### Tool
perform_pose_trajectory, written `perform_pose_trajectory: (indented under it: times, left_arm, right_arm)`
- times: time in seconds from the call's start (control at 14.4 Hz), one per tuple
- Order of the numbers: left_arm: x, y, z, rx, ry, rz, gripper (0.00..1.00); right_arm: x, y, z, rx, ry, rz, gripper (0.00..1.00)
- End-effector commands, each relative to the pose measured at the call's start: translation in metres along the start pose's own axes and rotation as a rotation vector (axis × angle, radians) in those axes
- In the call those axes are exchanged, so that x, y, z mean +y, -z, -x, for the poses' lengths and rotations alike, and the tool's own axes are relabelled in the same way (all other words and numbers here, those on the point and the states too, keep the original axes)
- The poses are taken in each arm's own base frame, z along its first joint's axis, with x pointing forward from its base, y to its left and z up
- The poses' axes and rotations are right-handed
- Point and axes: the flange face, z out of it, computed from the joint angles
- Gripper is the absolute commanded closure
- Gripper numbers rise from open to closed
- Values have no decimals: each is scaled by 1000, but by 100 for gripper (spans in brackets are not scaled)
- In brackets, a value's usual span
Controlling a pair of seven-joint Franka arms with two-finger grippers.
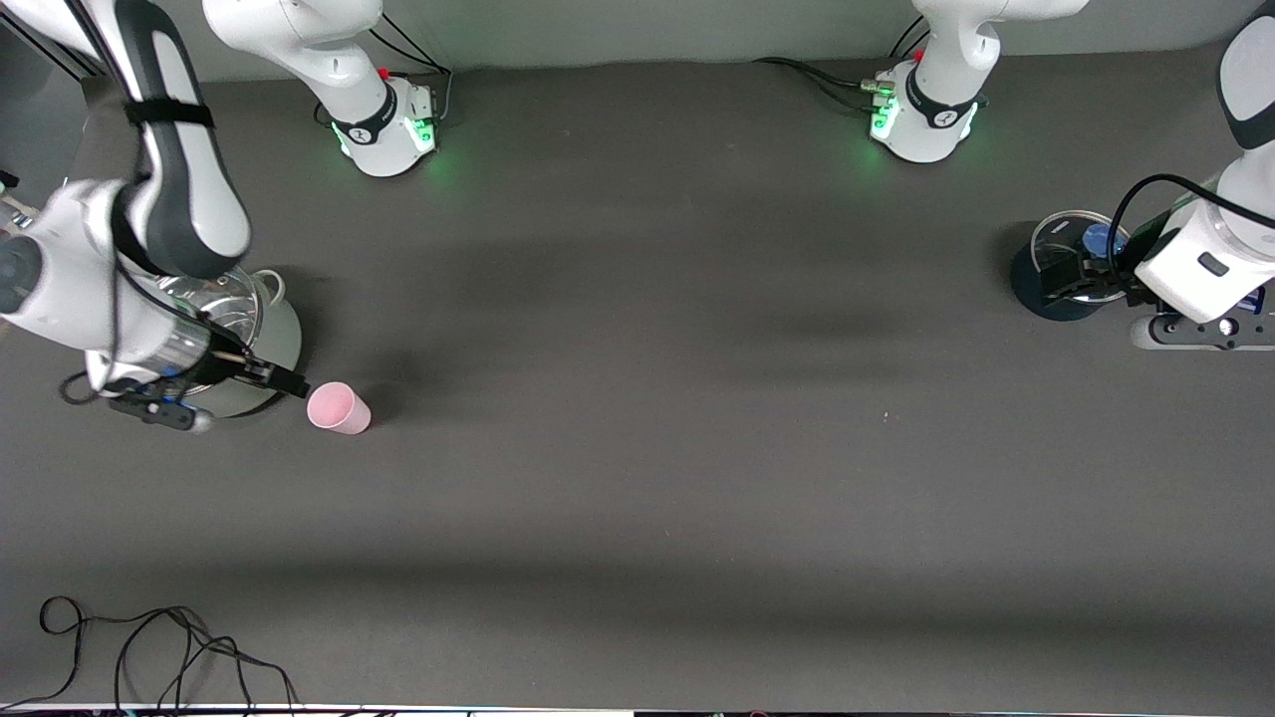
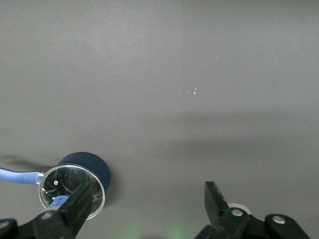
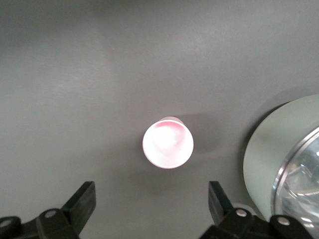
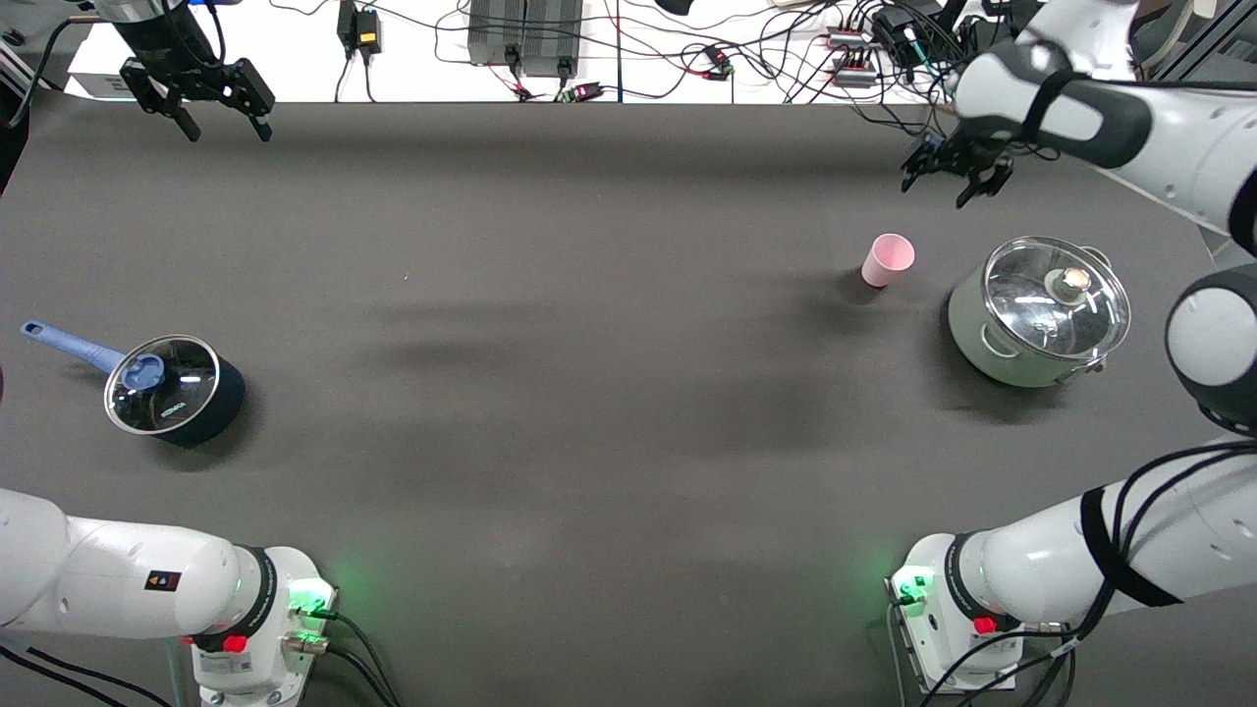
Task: Transfer pink cup from left to right arm
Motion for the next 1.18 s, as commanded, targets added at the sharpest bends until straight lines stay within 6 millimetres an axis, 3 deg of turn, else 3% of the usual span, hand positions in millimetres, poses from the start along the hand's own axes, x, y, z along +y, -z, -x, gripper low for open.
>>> perform_pose_trajectory:
  times: [0.0, 0.42, 0.9, 1.11]
  left_arm:
    - [0, 7, 0, 16, -9, 9, 0]
    - [0, 4, -2, 11, -20, 8, 0]
    - [-3, 2, -7, -1, -55, 0, 0]
    - [-1, 2, -8, -4, -60, -9, 0]
  right_arm:
    - [-4, 46, 5, 12, 36, -7, 0]
    - [-5, 120, 20, -10, 68, 43, 0]
    - [-3, 183, 40, 11, 90, 47, 0]
    - [3, 191, 37, 2, 81, 50, 0]
